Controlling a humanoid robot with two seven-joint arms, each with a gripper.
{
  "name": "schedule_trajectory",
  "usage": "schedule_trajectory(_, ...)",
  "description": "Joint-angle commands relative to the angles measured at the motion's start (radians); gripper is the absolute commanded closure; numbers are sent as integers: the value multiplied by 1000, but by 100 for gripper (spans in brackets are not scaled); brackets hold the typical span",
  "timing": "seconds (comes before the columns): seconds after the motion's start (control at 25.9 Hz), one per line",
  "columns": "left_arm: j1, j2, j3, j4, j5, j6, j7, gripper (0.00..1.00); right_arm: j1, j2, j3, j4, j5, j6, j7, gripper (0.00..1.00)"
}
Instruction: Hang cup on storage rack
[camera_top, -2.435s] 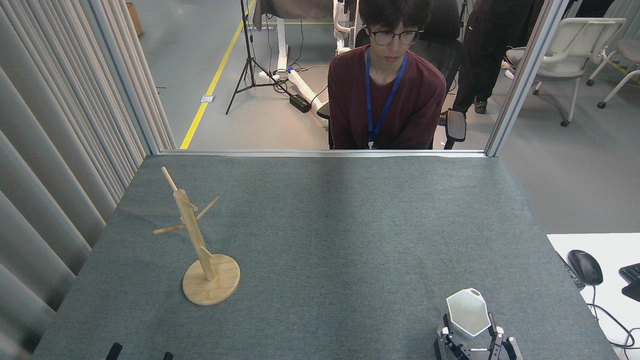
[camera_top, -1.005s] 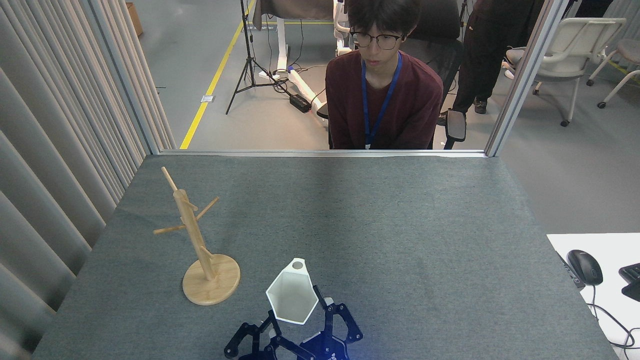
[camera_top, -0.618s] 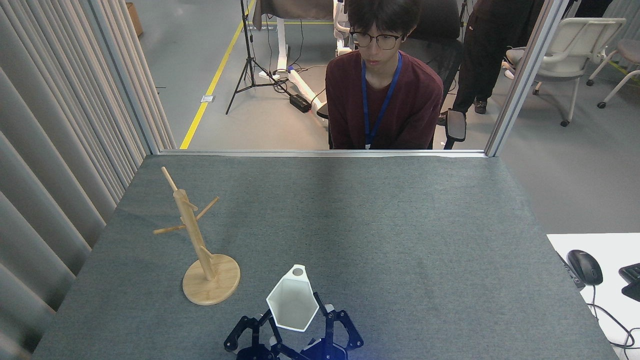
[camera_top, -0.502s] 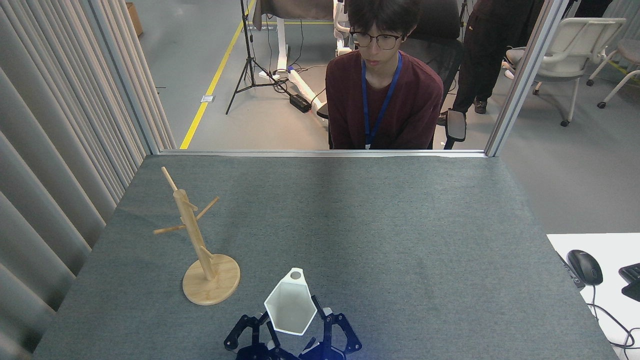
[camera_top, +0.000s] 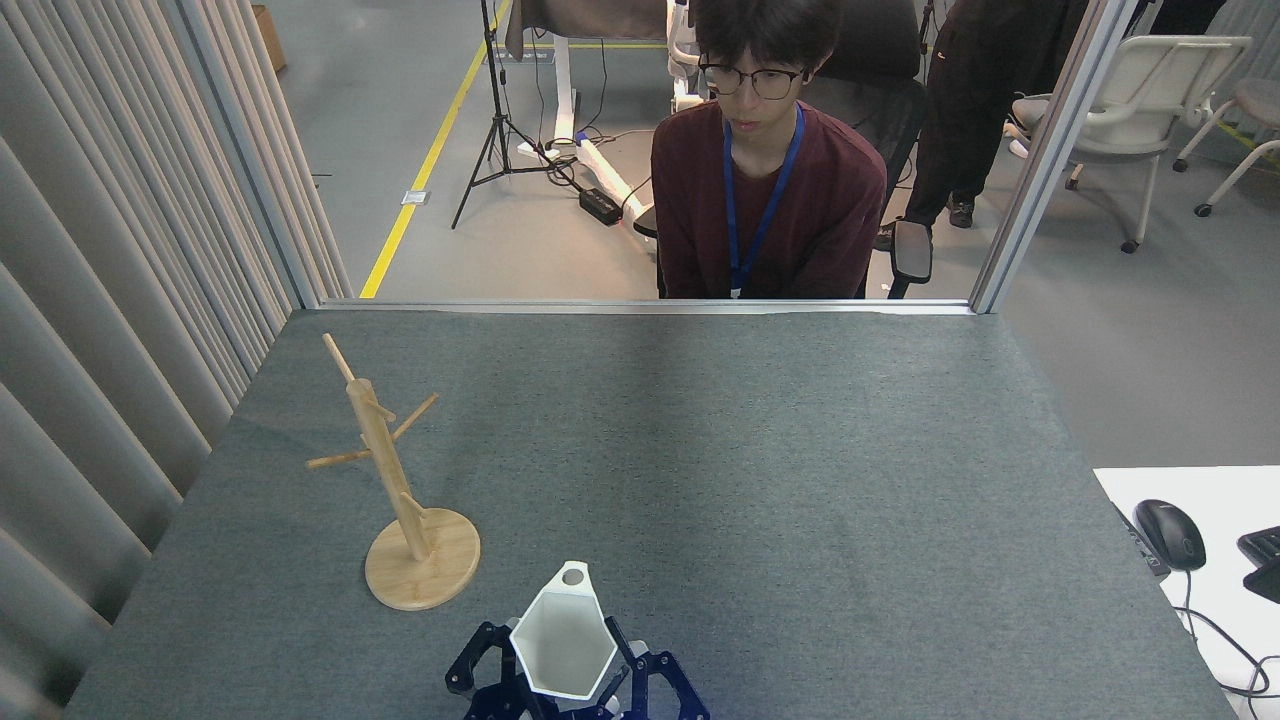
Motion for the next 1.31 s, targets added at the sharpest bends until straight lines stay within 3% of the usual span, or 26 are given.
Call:
schedule_trajectory(0.0, -3, 0, -1, -4, -4, 0, -18, 27, 2, -2, 0, 0, 0, 0, 0, 43)
schedule_trajectory(0.04, -3, 0, 1, -7, -5, 0, -21, 36, 2, -2, 0, 0, 0, 0, 0, 43)
schedule_trajectory(0.12, -5, 0, 1, -7, -7, -1, -21, 69, 2, -2, 0, 0, 0, -1, 0, 43)
schedule_trajectory(0.15, -5, 0, 1, -7, -7, -1, -21, 73, 2, -2, 0, 0, 0, -1, 0, 43)
schedule_trajectory(0.31, -5, 0, 6, -5, -7, -3, -21, 75, 2, -2, -3, 0, 0, -1, -2, 40)
schedule_trajectory(0.35, -5, 0, 7, -7, -5, -3, -21, 75, 2, -2, -6, 0, -1, -1, -2, 29)
schedule_trajectory(0.39, -5, 0, 7, -7, -5, -5, -21, 75, 2, -2, -8, 0, -4, -1, -3, 4)
schedule_trajectory(0.43, -5, 0, 7, -7, -5, -5, -21, 74, 2, -2, -8, -1, -4, -4, -6, 1)
schedule_trajectory(0.7, -6, -2, 7, -4, -13, -5, -21, 74, 0, -4, -2, -44, -10, -26, -20, 1)
schedule_trajectory(0.85, -5, 0, 21, 1, -13, -5, -21, 74, -12, -1, -6, -116, -20, -93, -23, 1)
schedule_trajectory(0.93, -3, 1, 33, 3, -13, -5, -21, 74, -35, 10, -14, -139, -64, -90, -28, 1)
schedule_trajectory(0.97, -1, 1, 36, 3, -14, -5, -21, 74, -58, 15, -34, -138, -124, -69, -26, 1)
schedule_trajectory(1.08, 11, 8, 68, -2, -8, -5, -21, 73, -104, 21, -230, -113, -383, 51, 4, 1)
schedule_trajectory(1.12, 11, 9, 85, -2, -7, -1, -21, 73, -112, 19, -295, -89, -437, 72, 26, 1)
schedule_trajectory(1.24, 11, 9, 148, -2, 0, 6, -16, 73, -78, -21, -440, -21, -434, 72, 52, 1)
schedule_trajectory(1.28, 11, 9, 173, -2, 1, 9, -12, 73, -33, -60, -470, -15, -431, 60, 50, 1)
